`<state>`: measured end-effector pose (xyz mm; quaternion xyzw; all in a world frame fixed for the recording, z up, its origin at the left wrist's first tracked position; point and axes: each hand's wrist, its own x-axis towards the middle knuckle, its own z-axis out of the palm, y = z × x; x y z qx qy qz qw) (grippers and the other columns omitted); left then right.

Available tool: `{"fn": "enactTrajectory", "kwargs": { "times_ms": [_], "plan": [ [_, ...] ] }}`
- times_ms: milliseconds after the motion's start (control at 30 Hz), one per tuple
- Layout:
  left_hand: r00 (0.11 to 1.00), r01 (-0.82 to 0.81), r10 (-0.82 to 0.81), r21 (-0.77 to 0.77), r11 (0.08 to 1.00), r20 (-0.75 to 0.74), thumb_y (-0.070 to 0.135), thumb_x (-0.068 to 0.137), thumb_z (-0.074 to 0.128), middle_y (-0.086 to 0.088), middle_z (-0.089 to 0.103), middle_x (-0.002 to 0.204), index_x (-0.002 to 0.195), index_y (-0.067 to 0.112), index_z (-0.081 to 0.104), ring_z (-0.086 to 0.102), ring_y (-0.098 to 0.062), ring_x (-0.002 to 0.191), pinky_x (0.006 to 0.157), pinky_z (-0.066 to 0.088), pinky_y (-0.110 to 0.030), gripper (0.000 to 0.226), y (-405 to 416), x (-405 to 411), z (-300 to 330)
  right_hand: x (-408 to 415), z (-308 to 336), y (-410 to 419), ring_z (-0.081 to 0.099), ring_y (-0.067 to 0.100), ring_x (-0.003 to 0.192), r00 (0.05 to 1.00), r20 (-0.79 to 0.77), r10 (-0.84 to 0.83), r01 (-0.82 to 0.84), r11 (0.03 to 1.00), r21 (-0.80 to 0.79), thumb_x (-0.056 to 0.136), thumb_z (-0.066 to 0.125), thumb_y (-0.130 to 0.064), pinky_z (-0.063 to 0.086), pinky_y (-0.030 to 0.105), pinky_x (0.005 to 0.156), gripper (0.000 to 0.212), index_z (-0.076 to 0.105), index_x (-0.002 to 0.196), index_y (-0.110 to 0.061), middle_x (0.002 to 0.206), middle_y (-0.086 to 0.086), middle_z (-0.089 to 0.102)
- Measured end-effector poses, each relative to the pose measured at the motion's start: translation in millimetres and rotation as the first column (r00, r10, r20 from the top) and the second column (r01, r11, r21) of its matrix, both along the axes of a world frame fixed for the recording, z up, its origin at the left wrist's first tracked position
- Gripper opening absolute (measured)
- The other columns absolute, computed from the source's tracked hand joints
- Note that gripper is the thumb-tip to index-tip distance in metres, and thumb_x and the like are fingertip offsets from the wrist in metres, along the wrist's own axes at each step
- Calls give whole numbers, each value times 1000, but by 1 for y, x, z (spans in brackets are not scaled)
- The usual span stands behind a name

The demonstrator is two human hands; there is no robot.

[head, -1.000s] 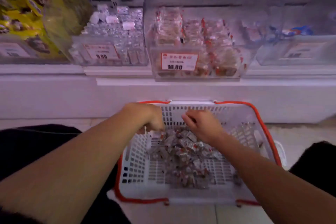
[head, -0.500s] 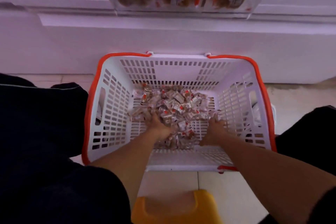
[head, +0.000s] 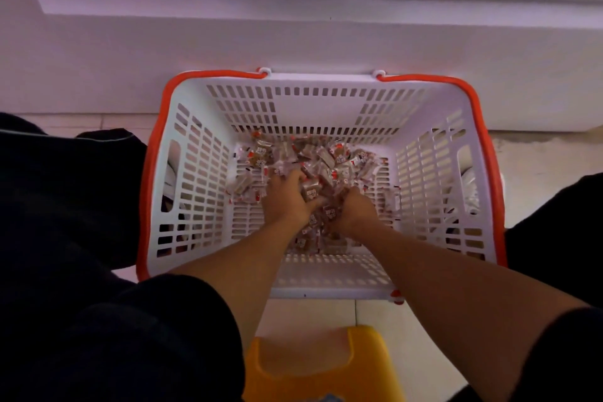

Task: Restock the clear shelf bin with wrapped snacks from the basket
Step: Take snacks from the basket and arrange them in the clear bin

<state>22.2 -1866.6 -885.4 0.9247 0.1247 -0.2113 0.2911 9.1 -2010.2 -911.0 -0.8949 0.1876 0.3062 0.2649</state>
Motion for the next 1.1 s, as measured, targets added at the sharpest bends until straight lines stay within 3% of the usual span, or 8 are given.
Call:
{"fn": "enactTrajectory", "kwargs": {
  "times_ms": [100,233,433,567,733,867,1000,1100],
  "plan": [
    [991,124,-123,13,992,-48,26,77,84,-12,52,120,115,28,47,58,-29,99,83,55,-45,53,-3,-1,-3,-3,1,3,66,21,95,988,-18,151,-151,987,-51,65,87,-29,45,19,66,53,58,109,-21,95,-3,67],
    [998,68,-69,-74,995,-6,22,87,75,-2,58,102,117,26,49,55,-17,80,61,44,-28,39,0,-6,-9,-5,-2,3,67,24,95,961,-101,257,-271,950,-154,72,81,-28,58,33,82,45,63,109,-10,103,8,68],
    [986,-162,168,-306,938,-8,20,87,72,1,49,72,74,24,37,45,-13,61,52,40,-30,38,1,-8,-14,-2,7,-4,69,26,80,962,-35,272,-274,950,-151,76,78,-30,52,29,63,22,64,75,-13,73,6,62],
    [942,-335,301,-393,856,-147,31,87,72,0,56,86,96,26,40,58,-15,69,53,45,-29,34,-1,0,-11,8,14,-6,55,17,58,993,110,30,-43,992,116,79,74,-15,51,27,57,17,68,64,-9,65,9,65],
    [832,-546,347,-528,650,-433,15,87,71,-5,68,103,131,16,55,71,-18,83,56,57,-25,47,14,6,8,38,50,-27,59,16,54,974,-179,-141,214,841,498,82,77,-13,61,35,68,14,71,83,0,72,15,66],
    [782,-604,188,-648,465,-594,-2,84,67,-17,67,113,106,2,63,73,-23,84,71,60,-36,23,30,17,42,63,105,-43,60,15,59,977,-205,64,79,781,619,89,70,-11,59,36,75,12,67,78,-6,77,16,64],
    [865,-348,-100,-730,588,-492,-3,87,55,-7,64,79,82,8,56,69,-14,69,73,61,-42,12,36,40,110,86,177,-47,64,25,81,905,-234,356,-132,756,642,97,60,-13,51,45,92,3,60,96,-10,80,12,65],
    [862,-132,-284,-727,674,-419,-3,90,50,-5,70,84,96,8,61,70,-16,76,68,60,-43,16,38,61,182,94,246,-42,63,27,88,862,-128,491,-330,734,593,95,62,-13,52,39,84,8,59,102,-10,92,18,64]
  ]
}}
